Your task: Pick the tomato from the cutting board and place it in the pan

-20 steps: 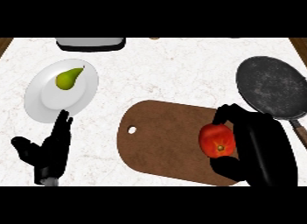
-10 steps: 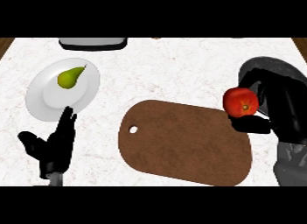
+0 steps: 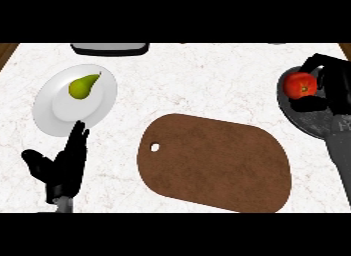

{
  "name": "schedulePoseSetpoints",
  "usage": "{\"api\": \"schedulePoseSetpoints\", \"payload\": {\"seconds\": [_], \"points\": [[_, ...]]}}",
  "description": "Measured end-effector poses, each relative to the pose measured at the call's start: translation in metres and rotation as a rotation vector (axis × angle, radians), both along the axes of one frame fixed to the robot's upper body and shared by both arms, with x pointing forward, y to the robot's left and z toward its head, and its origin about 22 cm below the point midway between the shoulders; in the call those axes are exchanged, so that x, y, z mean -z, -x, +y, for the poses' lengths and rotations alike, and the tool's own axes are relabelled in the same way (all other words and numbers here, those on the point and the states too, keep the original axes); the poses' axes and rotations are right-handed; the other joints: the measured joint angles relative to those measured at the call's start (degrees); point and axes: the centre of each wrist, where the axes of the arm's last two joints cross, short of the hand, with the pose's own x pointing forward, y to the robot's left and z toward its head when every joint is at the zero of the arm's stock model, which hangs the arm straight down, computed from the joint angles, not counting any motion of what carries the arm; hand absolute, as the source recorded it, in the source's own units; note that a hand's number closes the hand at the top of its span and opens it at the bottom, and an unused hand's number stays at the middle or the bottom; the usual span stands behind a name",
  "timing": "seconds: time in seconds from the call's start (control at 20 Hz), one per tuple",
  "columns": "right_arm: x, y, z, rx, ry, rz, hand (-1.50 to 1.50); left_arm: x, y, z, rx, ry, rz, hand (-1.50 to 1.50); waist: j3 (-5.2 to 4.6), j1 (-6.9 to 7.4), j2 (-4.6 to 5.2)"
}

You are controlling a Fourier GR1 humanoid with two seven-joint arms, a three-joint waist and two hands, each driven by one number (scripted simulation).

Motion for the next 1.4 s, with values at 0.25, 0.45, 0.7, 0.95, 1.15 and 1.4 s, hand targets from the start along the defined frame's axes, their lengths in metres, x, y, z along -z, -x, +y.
{"api": "schedulePoseSetpoints", "payload": {"seconds": [0.25, 0.45, 0.7, 0.95, 1.15, 1.4], "points": [[0.021, -0.031, -0.036, 0.023, -0.045, 0.001, 1.50, -0.001, 0.000, -0.001, 0.012, -0.006, -0.007, 0.00, 0.03, 0.83, 0.32], [0.032, -0.044, -0.062, 0.064, -0.024, 0.006, -1.50, -0.003, -0.004, -0.003, 0.025, -0.003, -0.012, 0.00, 0.03, 1.47, 0.73], [0.047, -0.050, -0.083, 0.110, 0.004, 0.174, -1.50, -0.008, -0.005, -0.009, 0.046, -0.008, -0.019, 0.00, 0.04, 2.84, 1.25], [0.053, -0.052, -0.095, 0.078, -0.028, 0.161, -1.50, -0.008, -0.008, -0.009, 0.056, -0.001, -0.022, 0.00, 0.12, 3.19, 1.59], [0.049, -0.056, -0.096, 0.004, -0.195, 0.089, -1.50, -0.007, -0.008, -0.011, 0.047, 0.001, -0.024, 0.00, 0.23, 2.77, 1.46], [0.044, -0.058, -0.103, -0.079, -0.476, -0.011, -1.50, -0.005, -0.007, -0.010, 0.041, 0.002, -0.019, 0.00, 0.28, 2.16, 1.36]]}}
